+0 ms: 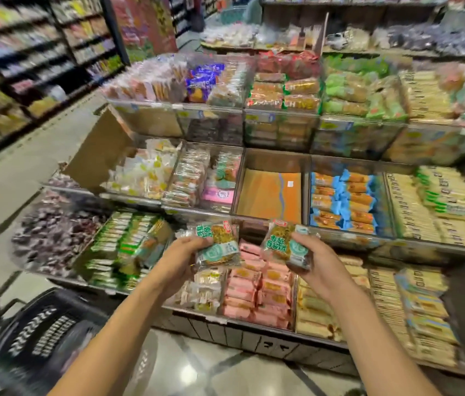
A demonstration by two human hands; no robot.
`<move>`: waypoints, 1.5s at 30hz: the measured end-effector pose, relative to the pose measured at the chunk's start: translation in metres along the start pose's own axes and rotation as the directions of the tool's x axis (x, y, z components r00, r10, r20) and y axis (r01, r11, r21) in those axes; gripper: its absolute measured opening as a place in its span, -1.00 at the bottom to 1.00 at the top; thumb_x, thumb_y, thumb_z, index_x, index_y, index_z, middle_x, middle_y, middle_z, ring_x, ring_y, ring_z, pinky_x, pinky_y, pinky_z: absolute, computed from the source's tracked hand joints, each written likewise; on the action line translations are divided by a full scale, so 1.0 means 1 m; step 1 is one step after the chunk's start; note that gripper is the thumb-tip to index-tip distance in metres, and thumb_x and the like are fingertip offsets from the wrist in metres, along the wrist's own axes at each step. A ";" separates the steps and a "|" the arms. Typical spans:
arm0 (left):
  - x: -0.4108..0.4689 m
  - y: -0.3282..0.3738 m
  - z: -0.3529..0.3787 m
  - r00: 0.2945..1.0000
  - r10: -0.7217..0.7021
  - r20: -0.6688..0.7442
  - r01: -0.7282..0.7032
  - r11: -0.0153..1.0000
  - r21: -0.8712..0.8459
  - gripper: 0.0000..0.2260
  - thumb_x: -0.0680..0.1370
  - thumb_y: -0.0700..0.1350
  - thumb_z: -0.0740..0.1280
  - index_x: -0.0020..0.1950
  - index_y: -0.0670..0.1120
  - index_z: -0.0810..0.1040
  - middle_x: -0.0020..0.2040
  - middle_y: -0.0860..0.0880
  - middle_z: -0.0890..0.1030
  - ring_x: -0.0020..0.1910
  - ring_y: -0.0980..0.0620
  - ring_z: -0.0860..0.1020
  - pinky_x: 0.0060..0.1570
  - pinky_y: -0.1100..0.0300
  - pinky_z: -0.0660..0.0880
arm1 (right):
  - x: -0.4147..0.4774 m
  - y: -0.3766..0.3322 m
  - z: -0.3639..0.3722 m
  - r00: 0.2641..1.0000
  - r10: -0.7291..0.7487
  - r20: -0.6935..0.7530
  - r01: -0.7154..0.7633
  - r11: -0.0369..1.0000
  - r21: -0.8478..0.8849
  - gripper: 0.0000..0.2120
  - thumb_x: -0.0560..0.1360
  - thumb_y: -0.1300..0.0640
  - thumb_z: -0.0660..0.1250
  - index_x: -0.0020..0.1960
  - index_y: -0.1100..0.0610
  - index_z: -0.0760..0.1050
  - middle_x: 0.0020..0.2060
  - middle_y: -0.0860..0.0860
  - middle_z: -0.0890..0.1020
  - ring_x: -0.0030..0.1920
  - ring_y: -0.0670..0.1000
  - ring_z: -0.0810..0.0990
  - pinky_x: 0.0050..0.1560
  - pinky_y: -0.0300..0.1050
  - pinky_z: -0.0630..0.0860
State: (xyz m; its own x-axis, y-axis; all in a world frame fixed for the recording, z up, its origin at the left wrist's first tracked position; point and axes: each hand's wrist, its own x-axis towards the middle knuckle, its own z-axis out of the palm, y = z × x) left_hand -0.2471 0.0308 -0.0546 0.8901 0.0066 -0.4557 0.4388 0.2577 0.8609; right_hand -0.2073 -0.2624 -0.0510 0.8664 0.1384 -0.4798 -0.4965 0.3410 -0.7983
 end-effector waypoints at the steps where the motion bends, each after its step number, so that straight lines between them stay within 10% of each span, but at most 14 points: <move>1: 0.003 0.002 -0.006 1.000 0.005 -0.011 -0.005 1.000 -0.002 -0.72 0.54 -0.11 0.47 0.15 -0.28 0.61 -0.03 -0.22 0.71 -0.16 -0.08 0.68 -0.22 0.09 0.62 | 0.008 0.000 0.007 1.000 0.009 0.008 -0.009 1.000 -0.010 -0.67 0.60 0.14 0.42 0.31 0.26 0.59 0.16 0.22 0.72 0.18 0.22 0.70 0.21 0.16 0.60; 11: 0.068 0.029 -0.044 0.993 0.028 -0.117 -0.027 1.000 0.004 -0.47 0.29 0.11 0.69 0.05 -0.24 0.72 0.17 -0.21 0.54 0.11 -0.19 0.43 0.13 -0.12 0.45 | 0.113 -0.012 0.064 0.985 0.048 0.167 -0.029 0.994 -0.109 -0.44 0.42 0.00 0.60 0.34 0.19 0.59 0.20 0.12 0.72 0.25 0.16 0.68 0.43 0.20 0.49; 15: 0.091 0.051 -0.039 0.975 0.046 -0.218 -0.031 0.997 0.073 -0.62 0.52 -0.08 0.54 0.16 -0.34 0.60 0.09 -0.30 0.70 -0.04 -0.19 0.62 0.01 -0.02 0.54 | 0.142 -0.023 0.075 0.983 0.062 0.174 -0.044 0.993 -0.106 -0.82 0.55 0.12 0.50 0.11 0.15 0.65 0.00 0.08 0.75 0.00 0.06 0.73 0.11 -0.01 0.60; 19: 0.121 0.067 -0.038 0.941 0.098 -0.323 -0.013 0.966 0.258 -0.72 0.51 -0.11 0.55 0.01 -0.32 0.63 -0.15 -0.20 0.64 -0.39 0.06 0.49 -0.36 0.20 0.36 | 0.167 -0.025 0.077 0.987 0.068 0.145 -0.051 0.991 -0.122 -0.53 0.45 0.02 0.59 0.30 0.14 0.62 0.19 0.05 0.72 0.24 0.09 0.67 0.22 0.07 0.59; 24: 0.167 0.091 -0.029 0.945 0.151 -0.289 -0.016 0.907 0.421 -0.84 0.53 -0.24 0.51 -0.13 -0.21 0.55 -0.09 -0.17 0.68 -0.21 0.02 0.63 -0.30 0.26 0.53 | 0.200 -0.025 0.080 0.998 0.007 0.061 0.003 0.987 -0.160 -0.16 0.11 -0.26 0.69 0.32 0.00 0.60 0.23 -0.08 0.70 0.31 0.01 0.60 0.46 0.11 0.42; 28: 0.216 0.099 -0.018 0.967 0.167 -0.193 -0.031 0.827 0.562 -0.73 0.52 -0.24 0.52 0.18 -0.12 0.59 0.06 -0.08 0.68 -0.11 0.00 0.66 -0.03 0.17 0.64 | 0.214 -0.027 0.083 1.000 0.003 -0.015 -0.004 0.996 -0.087 -0.59 0.49 -0.03 0.55 0.27 0.06 0.59 -0.03 -0.09 0.75 0.01 -0.04 0.70 0.29 0.09 0.55; 31: 0.255 0.099 -0.010 0.977 0.168 -0.130 -0.032 0.724 0.689 -0.55 0.53 -0.29 0.49 0.40 -0.15 0.51 0.23 0.04 0.59 -0.02 0.12 0.58 -0.24 0.37 0.53 | 0.223 -0.025 0.080 0.997 0.017 -0.077 -0.019 0.999 -0.028 -0.50 0.48 0.01 0.55 0.35 0.15 0.56 0.04 0.08 0.76 0.08 0.13 0.73 0.00 0.09 0.59; 40: 0.328 0.088 -0.004 0.966 0.174 -0.193 0.071 0.540 0.839 -0.85 0.61 -0.25 0.42 0.11 -0.19 0.48 -0.04 -0.06 0.62 -0.04 -0.02 0.65 -0.31 0.27 0.54 | 0.243 -0.019 0.071 0.991 -0.004 -0.135 0.007 1.000 0.029 -0.39 0.40 -0.04 0.62 0.35 0.15 0.51 0.14 0.19 0.73 0.27 0.28 0.65 0.40 0.36 0.46; 45: 0.337 0.073 0.003 0.949 0.204 -0.242 0.056 0.646 0.762 -0.38 0.59 -0.24 0.44 0.51 -0.21 0.13 0.04 -0.17 0.62 0.00 -0.20 0.66 0.10 -0.13 0.65 | 0.248 -0.019 0.076 0.987 0.014 -0.157 -0.007 0.999 0.047 -0.64 0.55 0.08 0.49 0.30 0.15 0.54 0.10 0.15 0.75 0.25 0.24 0.67 0.38 0.25 0.49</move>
State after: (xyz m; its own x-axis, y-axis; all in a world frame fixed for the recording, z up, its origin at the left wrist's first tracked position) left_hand 0.0851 0.0493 -0.1447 0.9039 0.2929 -0.3117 0.4268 -0.5691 0.7028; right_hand 0.0212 -0.1643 -0.1272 0.8402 -0.0047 -0.5422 -0.4993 0.3830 -0.7771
